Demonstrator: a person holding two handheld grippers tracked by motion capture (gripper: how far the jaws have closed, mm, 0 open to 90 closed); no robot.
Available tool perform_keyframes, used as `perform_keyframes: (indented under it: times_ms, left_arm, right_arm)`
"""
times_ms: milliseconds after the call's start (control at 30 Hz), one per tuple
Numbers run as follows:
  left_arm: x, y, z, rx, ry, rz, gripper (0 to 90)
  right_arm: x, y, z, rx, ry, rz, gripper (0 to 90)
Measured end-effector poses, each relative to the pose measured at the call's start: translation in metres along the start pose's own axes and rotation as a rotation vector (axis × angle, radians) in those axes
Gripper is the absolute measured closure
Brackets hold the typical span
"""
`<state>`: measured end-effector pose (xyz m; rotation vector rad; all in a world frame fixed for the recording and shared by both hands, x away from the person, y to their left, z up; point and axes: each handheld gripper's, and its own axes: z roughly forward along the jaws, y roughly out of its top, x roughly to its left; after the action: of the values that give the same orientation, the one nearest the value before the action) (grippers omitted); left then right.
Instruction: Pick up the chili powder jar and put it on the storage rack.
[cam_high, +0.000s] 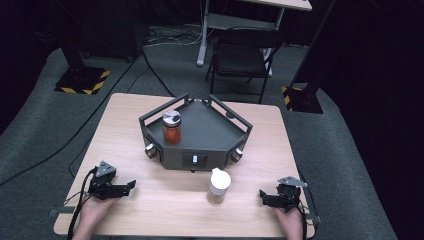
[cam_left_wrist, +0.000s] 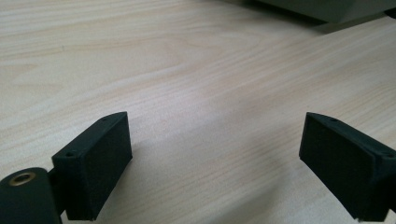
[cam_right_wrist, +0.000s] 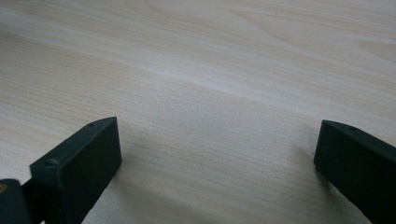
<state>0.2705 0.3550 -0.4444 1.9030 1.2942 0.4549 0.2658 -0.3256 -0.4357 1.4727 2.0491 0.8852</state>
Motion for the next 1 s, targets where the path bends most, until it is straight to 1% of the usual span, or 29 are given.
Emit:
perform_keyframes:
  times_ms: [67, 167, 267, 333, 1000]
  left_arm:
    - [-0.001, 0.001, 0.0, 0.013, -0.002, 0.008, 7.3]
    - [-0.006, 0.002, 0.0, 0.022, 0.017, 0.033, 7.0]
    - [-0.014, 0.005, 0.002, 0.04, 0.047, 0.069, 6.6]
    - [-0.021, 0.007, 0.004, 0.056, 0.069, 0.101, 5.8]
    - [-0.021, 0.009, 0.005, 0.062, 0.07, 0.1, 3.8]
  right_arm:
    - [0.0, 0.0, 0.0, 0.0, 0.0, 0.0, 0.0]
    - [0.0, 0.0, 0.0, 0.0, 0.0, 0.0, 0.0]
    - [0.0, 0.0, 0.0, 0.0, 0.0, 0.0, 0.0]
    - [0.0, 0.0, 0.0, 0.0, 0.0, 0.0, 0.0]
    - [0.0, 0.0, 0.0, 0.0, 0.0, 0.0, 0.0]
